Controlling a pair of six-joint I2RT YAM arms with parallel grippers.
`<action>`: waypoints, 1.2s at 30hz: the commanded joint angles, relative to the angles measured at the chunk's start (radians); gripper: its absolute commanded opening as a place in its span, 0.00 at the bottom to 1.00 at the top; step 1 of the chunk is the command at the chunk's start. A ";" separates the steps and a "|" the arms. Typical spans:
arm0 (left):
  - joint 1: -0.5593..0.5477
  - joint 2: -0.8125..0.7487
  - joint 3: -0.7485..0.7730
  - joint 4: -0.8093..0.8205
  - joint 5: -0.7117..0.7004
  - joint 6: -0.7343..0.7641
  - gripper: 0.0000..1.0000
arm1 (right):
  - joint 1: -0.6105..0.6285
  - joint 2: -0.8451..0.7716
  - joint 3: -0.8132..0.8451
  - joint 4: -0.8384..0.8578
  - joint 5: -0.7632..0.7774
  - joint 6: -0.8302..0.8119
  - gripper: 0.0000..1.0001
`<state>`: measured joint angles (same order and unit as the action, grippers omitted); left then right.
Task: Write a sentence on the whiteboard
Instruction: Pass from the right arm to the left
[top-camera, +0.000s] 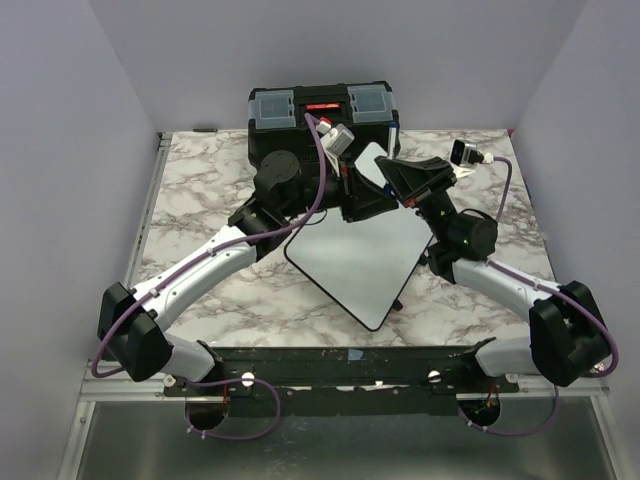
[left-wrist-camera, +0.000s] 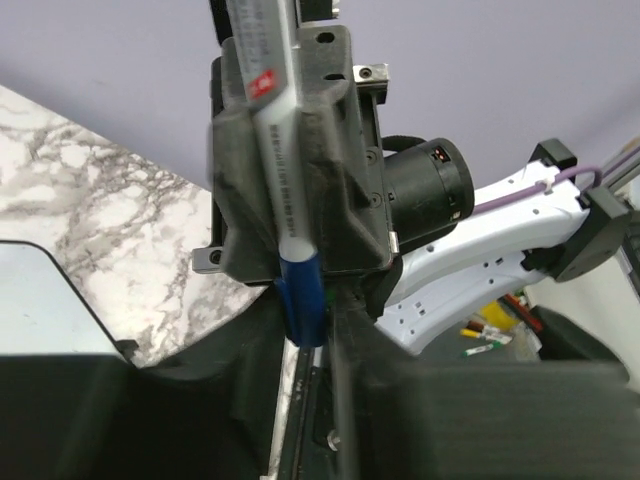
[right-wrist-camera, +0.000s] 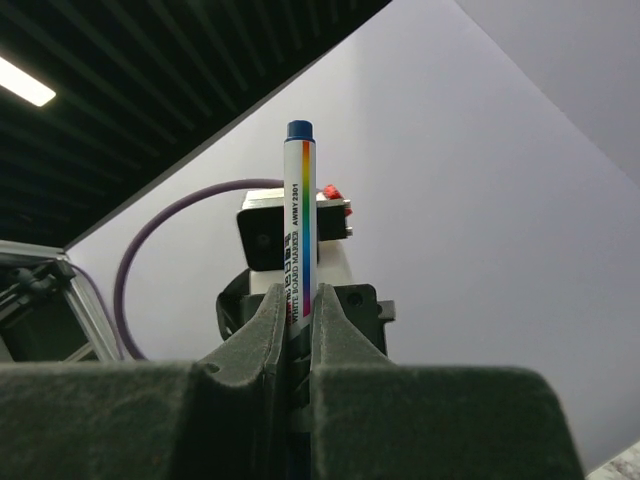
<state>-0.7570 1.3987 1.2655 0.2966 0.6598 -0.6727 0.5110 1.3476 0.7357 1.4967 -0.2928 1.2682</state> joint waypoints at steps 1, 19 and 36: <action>-0.010 0.006 0.030 0.016 -0.046 0.022 0.07 | 0.015 -0.008 0.013 0.049 -0.014 0.005 0.01; 0.049 -0.086 0.140 -0.570 -0.086 0.424 0.00 | 0.015 -0.222 0.215 -0.879 -0.116 -0.493 0.82; 0.056 -0.115 0.218 -0.841 -0.371 0.887 0.00 | 0.015 -0.161 0.660 -1.819 -0.110 -0.818 0.82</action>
<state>-0.7021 1.3216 1.4715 -0.4950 0.3847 0.0402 0.5182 1.1763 1.3384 -0.0937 -0.3874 0.5285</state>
